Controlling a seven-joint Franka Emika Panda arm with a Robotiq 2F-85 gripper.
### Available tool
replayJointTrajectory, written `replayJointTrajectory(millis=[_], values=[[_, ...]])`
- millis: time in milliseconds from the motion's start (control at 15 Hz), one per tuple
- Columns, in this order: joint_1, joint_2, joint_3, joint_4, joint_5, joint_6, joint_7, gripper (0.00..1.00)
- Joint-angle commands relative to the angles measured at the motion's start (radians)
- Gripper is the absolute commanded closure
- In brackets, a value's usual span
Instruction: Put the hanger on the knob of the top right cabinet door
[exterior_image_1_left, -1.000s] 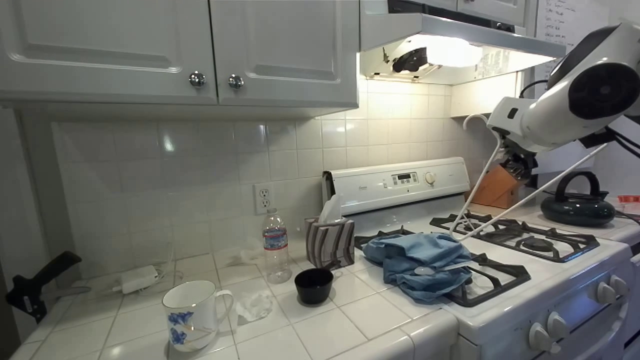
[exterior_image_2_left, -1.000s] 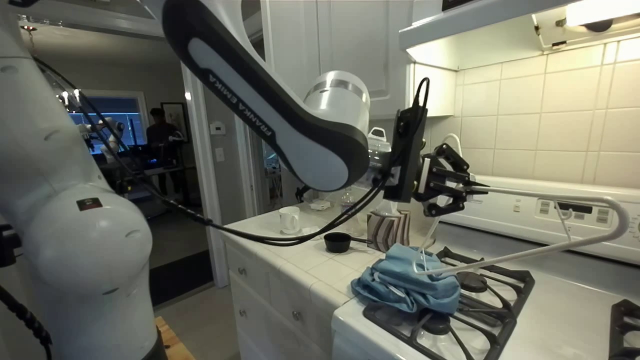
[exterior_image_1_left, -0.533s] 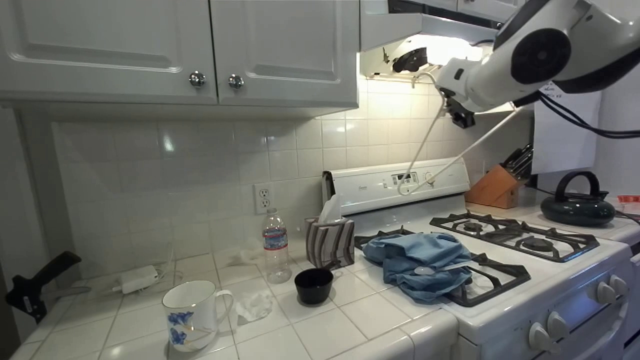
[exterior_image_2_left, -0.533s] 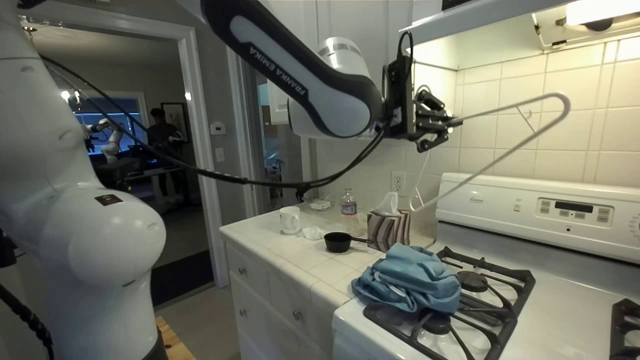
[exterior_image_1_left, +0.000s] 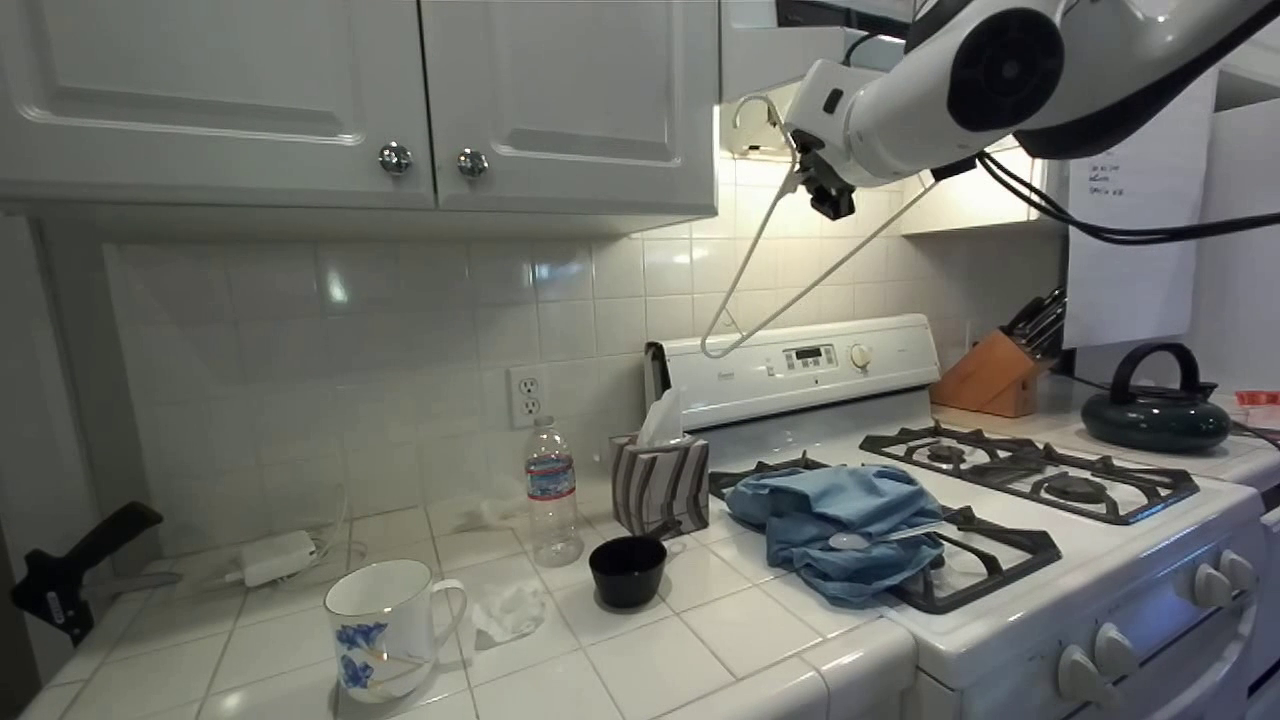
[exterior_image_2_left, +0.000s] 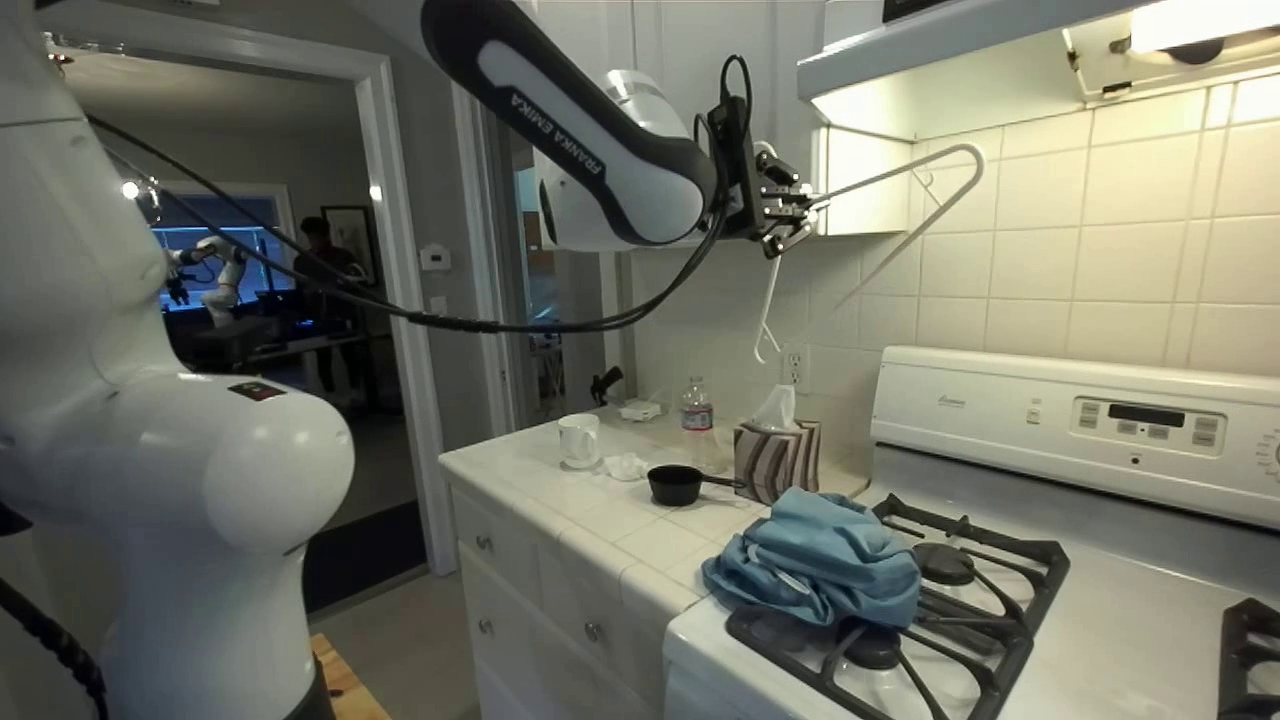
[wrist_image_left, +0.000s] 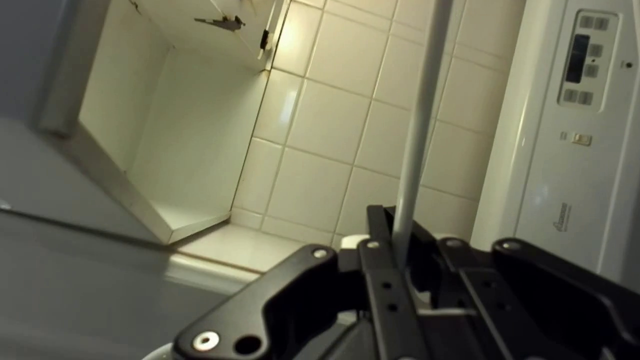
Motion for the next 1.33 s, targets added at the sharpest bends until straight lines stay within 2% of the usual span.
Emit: replayJointTrajectory(millis=[0, 200, 400, 1067, 1267], values=[[-0.094, -0.016, 0.192, -0.015, 0.000, -0.010, 0.067, 0.98], [-0.135, -0.019, 0.319, -0.012, 0.002, -0.010, 0.123, 0.98], [-0.156, -0.014, 0.393, -0.022, 0.004, -0.041, 0.192, 0.98], [-0.142, -0.013, 0.537, -0.045, 0.005, -0.119, 0.431, 0.98], [-0.146, -0.021, 0.557, -0.055, 0.004, -0.083, 0.457, 0.98]])
